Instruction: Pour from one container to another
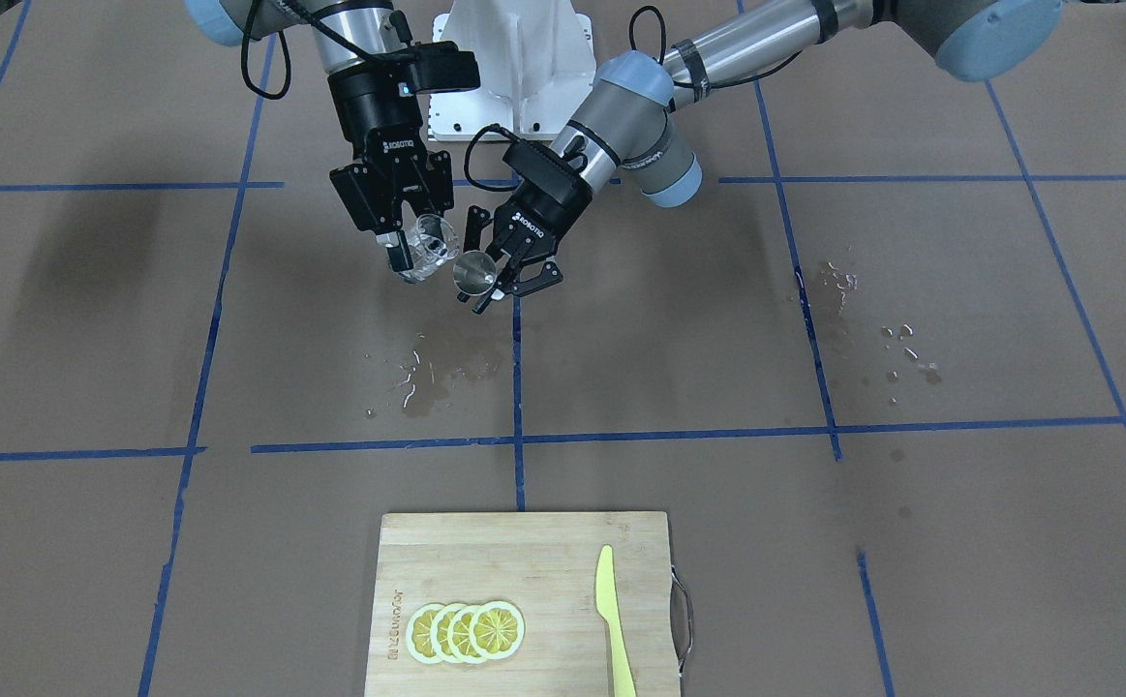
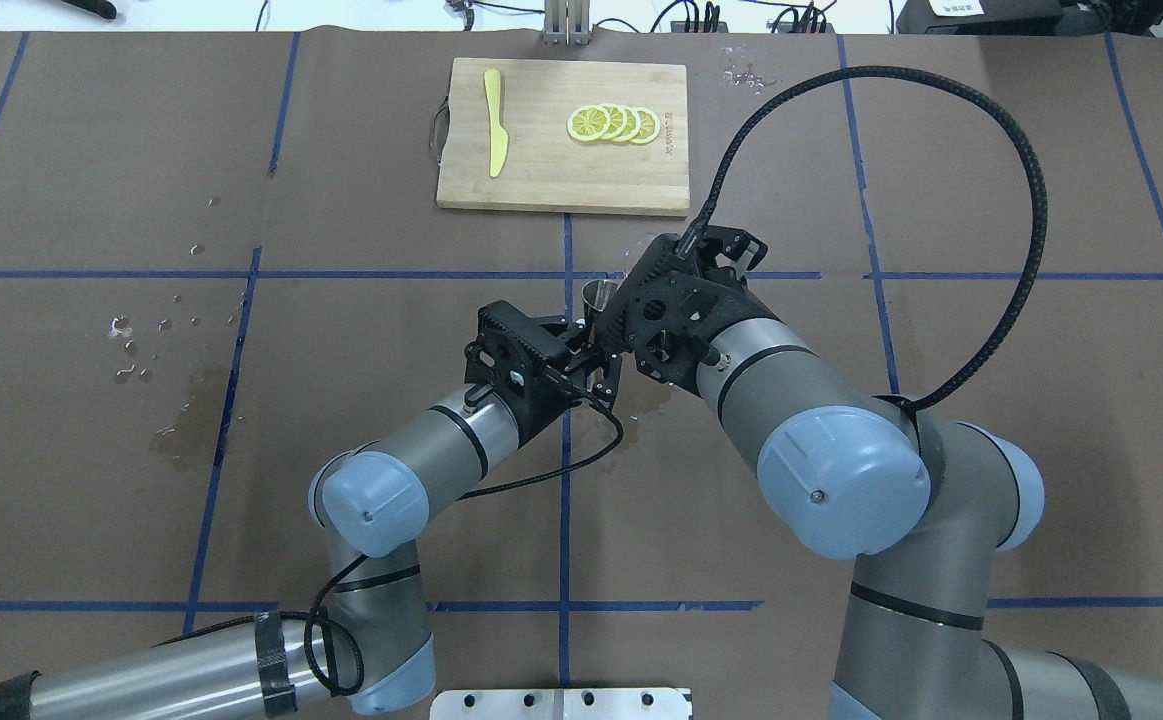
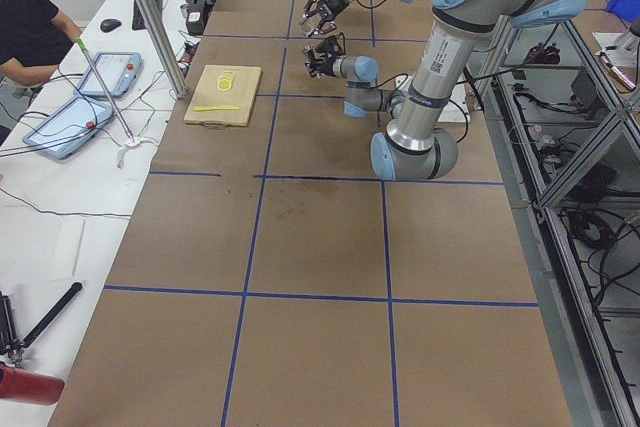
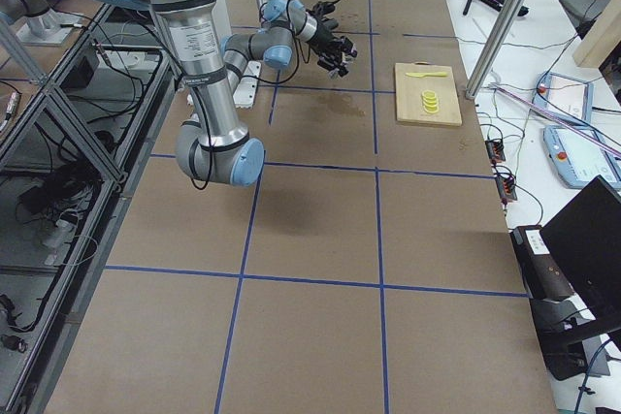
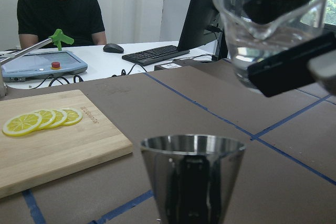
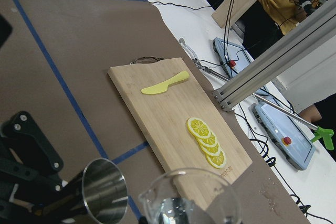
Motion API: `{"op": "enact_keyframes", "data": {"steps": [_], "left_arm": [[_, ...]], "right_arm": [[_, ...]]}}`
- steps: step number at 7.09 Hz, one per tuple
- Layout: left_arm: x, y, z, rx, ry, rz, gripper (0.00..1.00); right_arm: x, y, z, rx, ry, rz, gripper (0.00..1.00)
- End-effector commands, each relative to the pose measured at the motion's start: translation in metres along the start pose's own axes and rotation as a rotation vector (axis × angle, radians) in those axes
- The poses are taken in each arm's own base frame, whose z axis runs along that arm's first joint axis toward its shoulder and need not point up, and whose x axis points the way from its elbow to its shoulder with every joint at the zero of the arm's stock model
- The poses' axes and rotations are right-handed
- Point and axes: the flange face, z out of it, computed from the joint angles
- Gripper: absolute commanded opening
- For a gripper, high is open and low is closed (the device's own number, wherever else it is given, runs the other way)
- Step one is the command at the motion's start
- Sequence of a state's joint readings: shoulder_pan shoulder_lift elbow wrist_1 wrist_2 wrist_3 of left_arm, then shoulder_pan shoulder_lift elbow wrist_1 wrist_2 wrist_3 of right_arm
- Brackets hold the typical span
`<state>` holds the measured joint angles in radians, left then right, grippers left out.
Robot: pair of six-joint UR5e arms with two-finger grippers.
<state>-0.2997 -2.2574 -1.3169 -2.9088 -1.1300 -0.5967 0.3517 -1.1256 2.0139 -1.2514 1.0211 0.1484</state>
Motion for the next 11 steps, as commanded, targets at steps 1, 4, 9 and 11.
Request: {"op": "enact_keyframes", "data": {"steps": [1, 4, 9, 11], "left_arm": [[0.002, -0.002, -0.002, 0.012, 0.023, -0.011, 0.0], [0.007, -0.006, -0.001, 0.019, 0.031, -0.016, 0.0], [0.006, -0.004, 0.0, 0.014, 0.028, -0.013, 0.0], [0.008, -0.005, 0.001, 0.016, 0.029, -0.014, 0.0]], "right_arm": [[0.01, -0.001, 0.002, 0.0, 0.019, -0.058, 0.0], [0.023, -0.027, 0.005, -0.05, 0.059, -0.184, 0.0], [0.025, -0.029, 0.006, -0.06, 0.097, -0.347, 0.0], [0.025, -0.029, 0.006, -0.061, 0.098, -0.366, 0.0]]}}
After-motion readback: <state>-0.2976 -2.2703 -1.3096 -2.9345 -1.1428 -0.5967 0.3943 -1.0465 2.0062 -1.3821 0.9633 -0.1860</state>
